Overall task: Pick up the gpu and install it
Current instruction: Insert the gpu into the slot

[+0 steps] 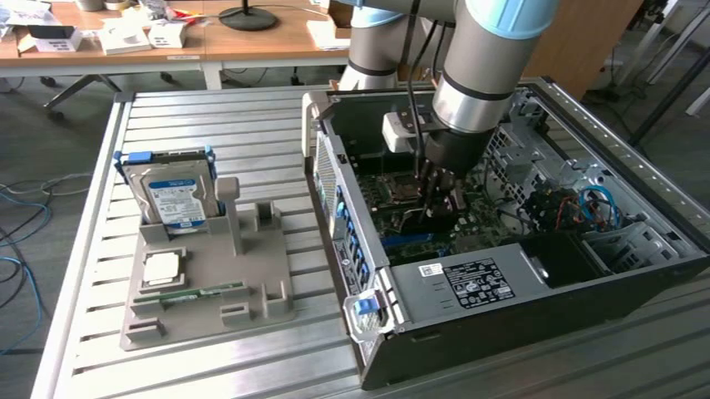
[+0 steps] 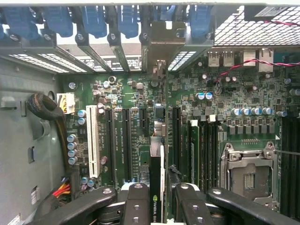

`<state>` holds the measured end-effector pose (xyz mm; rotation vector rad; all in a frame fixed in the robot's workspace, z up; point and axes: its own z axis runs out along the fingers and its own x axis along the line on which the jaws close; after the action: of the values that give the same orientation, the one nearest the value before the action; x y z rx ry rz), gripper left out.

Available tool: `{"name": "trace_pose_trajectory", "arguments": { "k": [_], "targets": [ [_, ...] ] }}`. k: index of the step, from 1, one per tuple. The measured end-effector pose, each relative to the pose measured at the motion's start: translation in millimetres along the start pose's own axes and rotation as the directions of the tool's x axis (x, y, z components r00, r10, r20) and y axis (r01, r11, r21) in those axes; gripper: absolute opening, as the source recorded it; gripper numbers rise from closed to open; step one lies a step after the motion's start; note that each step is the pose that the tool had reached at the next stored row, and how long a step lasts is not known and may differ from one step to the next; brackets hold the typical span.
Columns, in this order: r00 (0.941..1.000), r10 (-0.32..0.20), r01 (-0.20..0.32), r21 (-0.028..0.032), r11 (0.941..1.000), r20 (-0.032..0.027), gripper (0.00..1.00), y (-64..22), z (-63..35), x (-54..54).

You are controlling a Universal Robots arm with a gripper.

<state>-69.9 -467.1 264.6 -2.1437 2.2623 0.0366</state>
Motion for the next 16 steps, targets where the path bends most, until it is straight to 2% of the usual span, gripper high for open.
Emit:
{"name": "trace_pose_trajectory", "arguments": {
  "k": [16],
  "targets": [
    [1.0,0.0,0.0,-0.0001,1.0,0.0025,0.26,1.4,2.7,0.2]
  ]
}}
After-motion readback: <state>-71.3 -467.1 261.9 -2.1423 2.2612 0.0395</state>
